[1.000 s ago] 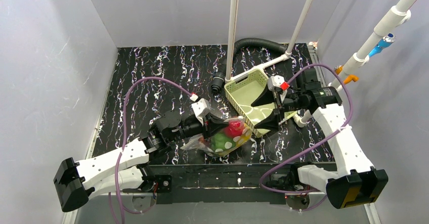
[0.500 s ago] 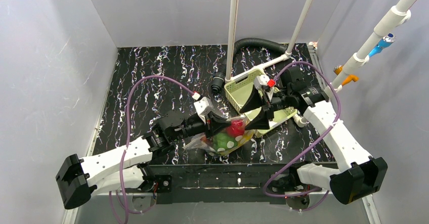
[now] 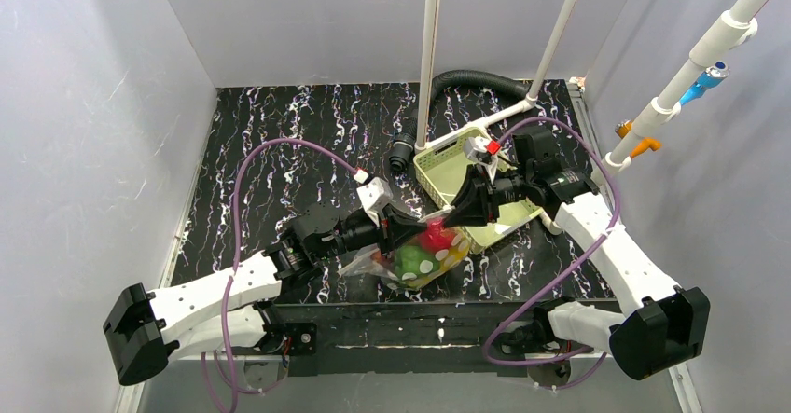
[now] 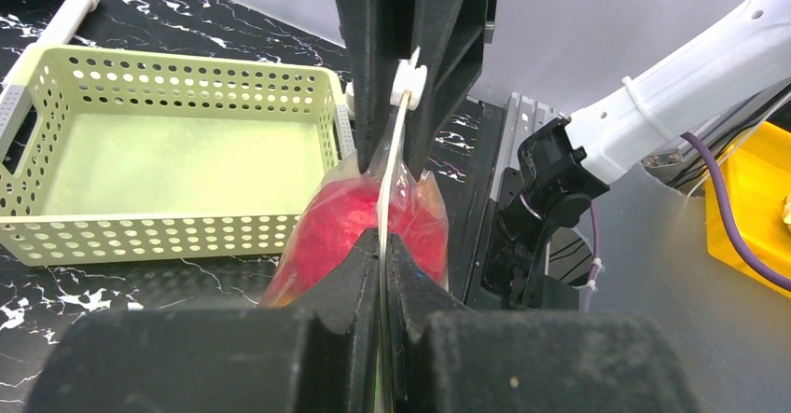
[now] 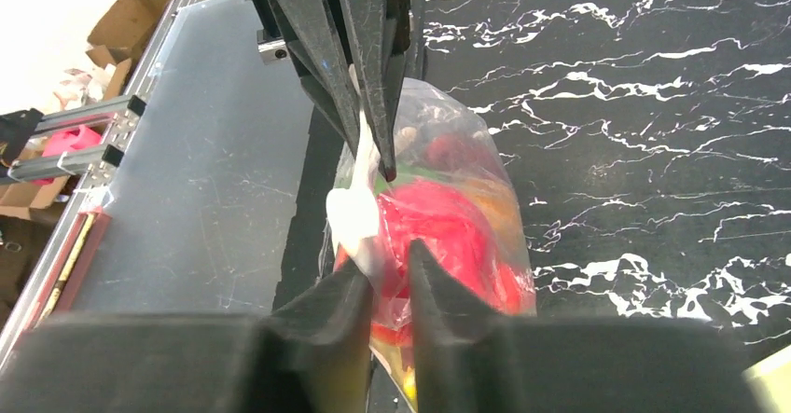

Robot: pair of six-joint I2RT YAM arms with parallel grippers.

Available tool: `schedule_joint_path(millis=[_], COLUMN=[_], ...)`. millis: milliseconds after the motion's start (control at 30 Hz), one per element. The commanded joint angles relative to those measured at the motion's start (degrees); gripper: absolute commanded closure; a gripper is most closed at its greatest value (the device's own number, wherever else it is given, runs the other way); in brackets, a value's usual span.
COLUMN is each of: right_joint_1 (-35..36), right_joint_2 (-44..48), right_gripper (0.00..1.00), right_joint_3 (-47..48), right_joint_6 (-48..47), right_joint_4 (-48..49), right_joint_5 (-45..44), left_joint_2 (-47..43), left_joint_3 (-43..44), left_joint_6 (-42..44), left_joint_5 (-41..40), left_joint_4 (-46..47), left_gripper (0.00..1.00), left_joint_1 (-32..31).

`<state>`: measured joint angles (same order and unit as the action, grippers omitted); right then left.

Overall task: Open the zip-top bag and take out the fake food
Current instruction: Unzip the zipper food storage bag at the center of the board.

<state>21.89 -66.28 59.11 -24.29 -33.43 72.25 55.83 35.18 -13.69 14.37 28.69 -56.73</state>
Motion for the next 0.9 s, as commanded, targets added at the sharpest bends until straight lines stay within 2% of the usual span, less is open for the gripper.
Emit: schedule_joint_path(millis=[0, 33, 133, 167, 200, 267, 300, 333, 367, 500, 700, 867], right_joint_1=[0.3, 0.3, 0.3, 0.3, 0.3, 0.3, 0.3, 0.2, 0.3, 0.3, 0.3, 0.3], right_joint_2=[1.1, 1.3, 1.9, 2.1, 2.3, 2.4, 2.2, 2.1, 1.9, 1.4, 1.9, 2.2], right_gripper=[0.85, 0.96, 0.99, 0.99, 0.99, 0.99, 0.99, 0.99, 0.99, 0.99, 0.99, 0.99], right_joint_3=[0.5, 0.6, 1.1, 1.3, 1.5, 1.7, 1.8, 1.7, 1.7, 1.6, 1.2, 0.9], right_joint_6=[4.1, 4.3, 4.9, 4.8, 4.7, 4.7, 4.8, 4.9, 5.2, 6.2, 6.4, 6.2], right_joint_4=[4.1, 4.1, 3.6, 3.1, 2.7, 2.4, 2.4, 2.5, 2.8, 3.7, 3.9, 3.9], right_joint_5=[2.2, 2.2, 1.0, 0.7, 0.4, 0.4, 0.6, 0.7, 0.7, 1.1, 0.5, 0.5], left_joint_2=[-0.9, -0.9, -1.3, -1.5, -1.7, -2.7, -3.1, -3.4, -3.5, -0.4, 9.6, 13.1], left_joint_3=[0.9, 1.0, 2.0, 2.6, 3.2, 4.5, 5.6, 7.0, 8.6, 15.6, 25.9, 27.9], left_joint_6=[-0.2, -0.1, 0.3, 0.3, 0.2, -0.9, -1.9, -2.7, -3.8, -8.8, -14.6, -14.1], left_joint_5=[-0.2, -0.2, 0.3, 0.3, 0.0, -0.3, 0.5, 1.6, 2.3, 4.1, 5.5, 8.3], left_joint_4=[4.4, 4.0, 0.5, -1.6, -3.6, -7.4, -9.4, -11.2, -12.7, -17.4, -24.4, -23.2], left_gripper=[1.0, 1.0, 1.0, 0.97, 0.84, 0.42, 0.24, 0.1, 0.03, 0.02, 0.02, 0.2], left_joint_1=[0.2, 0.2, 0.2, 0.2, 0.2, 0.6, 1.1, 1.6, 2.0, 3.6, 4.5, 4.5])
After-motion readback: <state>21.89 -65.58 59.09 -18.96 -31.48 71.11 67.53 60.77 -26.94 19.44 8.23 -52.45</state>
